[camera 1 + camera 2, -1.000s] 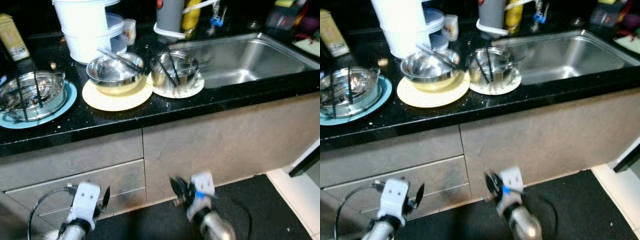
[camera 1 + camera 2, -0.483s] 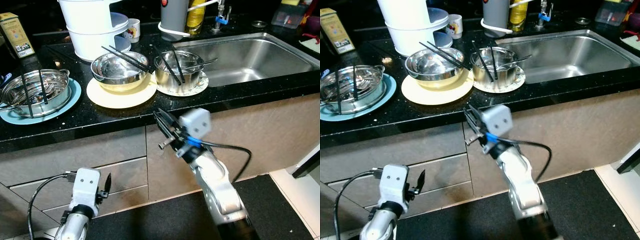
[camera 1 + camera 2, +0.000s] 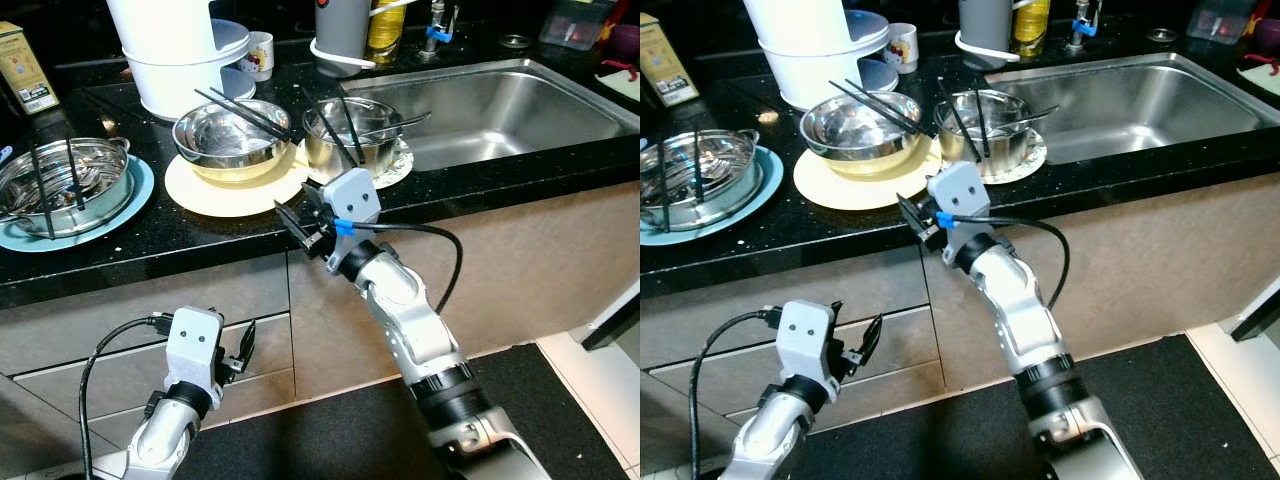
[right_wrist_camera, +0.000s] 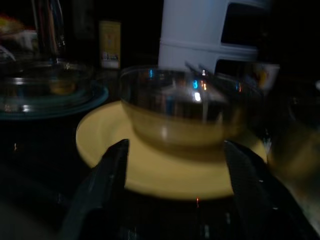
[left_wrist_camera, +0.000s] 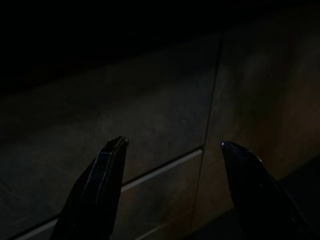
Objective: Kitchen organization
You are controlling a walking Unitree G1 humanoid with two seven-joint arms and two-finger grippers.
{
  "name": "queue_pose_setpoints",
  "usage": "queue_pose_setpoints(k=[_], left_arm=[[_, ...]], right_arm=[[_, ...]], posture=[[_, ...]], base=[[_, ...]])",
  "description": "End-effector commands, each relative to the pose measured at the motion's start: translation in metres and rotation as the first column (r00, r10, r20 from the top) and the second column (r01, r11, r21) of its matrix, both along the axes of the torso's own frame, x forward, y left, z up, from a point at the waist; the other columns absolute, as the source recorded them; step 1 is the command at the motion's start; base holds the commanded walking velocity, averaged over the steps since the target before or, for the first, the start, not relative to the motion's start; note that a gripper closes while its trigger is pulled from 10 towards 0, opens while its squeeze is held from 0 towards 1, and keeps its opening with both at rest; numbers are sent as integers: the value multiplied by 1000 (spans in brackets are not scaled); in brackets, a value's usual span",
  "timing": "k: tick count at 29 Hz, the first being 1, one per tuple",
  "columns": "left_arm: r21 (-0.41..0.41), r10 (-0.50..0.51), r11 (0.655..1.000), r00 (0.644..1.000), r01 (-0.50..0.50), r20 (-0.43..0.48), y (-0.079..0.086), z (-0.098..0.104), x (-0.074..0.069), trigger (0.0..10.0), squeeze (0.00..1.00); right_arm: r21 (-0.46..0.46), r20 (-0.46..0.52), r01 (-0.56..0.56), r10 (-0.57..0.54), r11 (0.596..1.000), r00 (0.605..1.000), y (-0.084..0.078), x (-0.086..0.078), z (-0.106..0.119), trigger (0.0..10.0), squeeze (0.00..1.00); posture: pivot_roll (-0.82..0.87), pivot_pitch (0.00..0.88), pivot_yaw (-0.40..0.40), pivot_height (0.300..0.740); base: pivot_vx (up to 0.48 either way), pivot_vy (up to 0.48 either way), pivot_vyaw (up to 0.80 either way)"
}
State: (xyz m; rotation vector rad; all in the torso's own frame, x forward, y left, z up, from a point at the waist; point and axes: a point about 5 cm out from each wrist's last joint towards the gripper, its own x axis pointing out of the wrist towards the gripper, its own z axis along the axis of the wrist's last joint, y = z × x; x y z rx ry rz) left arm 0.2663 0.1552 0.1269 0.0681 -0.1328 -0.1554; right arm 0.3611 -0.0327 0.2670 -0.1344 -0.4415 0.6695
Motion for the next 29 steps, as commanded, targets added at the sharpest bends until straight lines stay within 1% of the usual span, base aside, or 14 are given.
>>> queue_pose_setpoints(k=[1, 4, 6, 7, 8, 11, 16, 19, 26, 27, 29], left_arm=[[-16, 23, 1000, 1000, -23, -14, 3, 1, 0, 10000, 0], [-18, 23, 1000, 1000, -23, -12, 3, 4, 1, 10000, 0], [-9, 22, 1000, 1000, -22, -4, 3, 9, 3, 10000, 0], [-6, 20, 1000, 1000, -20, 5, 2, 13, 5, 10000, 0], [6, 14, 1000, 1000, -14, 16, 2, 16, 6, 10000, 0], [18, 9, 1000, 1000, -10, 27, 1, 19, 7, 10000, 0], [10, 27, 1000, 999, -27, 22, 3, 20, 7, 10000, 0], [4, 36, 999, 999, -36, 24, 4, 22, 8, 10000, 0], [-1, 38, 999, 999, -38, 23, 3, 24, 8, 10000, 0], [-14, 35, 999, 999, -35, 28, 2, 25, 7, 10000, 0], [-18, 32, 999, 999, -31, 30, 1, 26, 6, 10000, 0]], right_arm=[[23, -2, 0, 0, 1000, 1000, 4, 5, 6, 10000, 1000], [17, -28, 24, -24, 1000, 999, 6, 12, 7, 10000, 1000], [19, -63, 37, -36, 999, 997, 8, 18, 9, 10000, 1000], [18, -77, 34, -32, 999, 997, 9, 20, 10, 10000, 176], [19, -87, 29, -27, 999, 996, 11, 22, 12, 10000, 0], [27, -100, 18, -16, 999, 995, 13, 23, 15, 10000, 0], [49, -115, 10, -4, 999, 993, 17, 27, 19, 10000, 0], [79, -129, 16, -6, 997, 992, 20, 31, 25, 10000, 0], [99, -118, 33, -21, 995, 993, 21, 34, 34, 10000, 0], [102, -107, 53, -42, 993, 993, 21, 36, 39, 10000, 0], [104, -105, 59, -48, 993, 993, 21, 37, 40, 10000, 0]], posture=[[-56, 214, 29, 740], [-56, 214, 29, 740], [-49, 215, 26, 740], [-47, 219, 25, 740], [-47, 219, 25, 740], [-46, 219, 23, 740], [-46, 220, 20, 740], [-46, 220, 19, 740], [-43, 223, 17, 740], [-43, 225, 14, 740], [-43, 225, 14, 740]], base=[[0, 0, 0], [0, 0, 0], [0, 0, 0], [0, 0, 0], [0, 0, 0], [0, 0, 0], [0, 0, 0], [0, 0, 0], [0, 0, 0], [0, 0, 0], [0, 0, 0]])
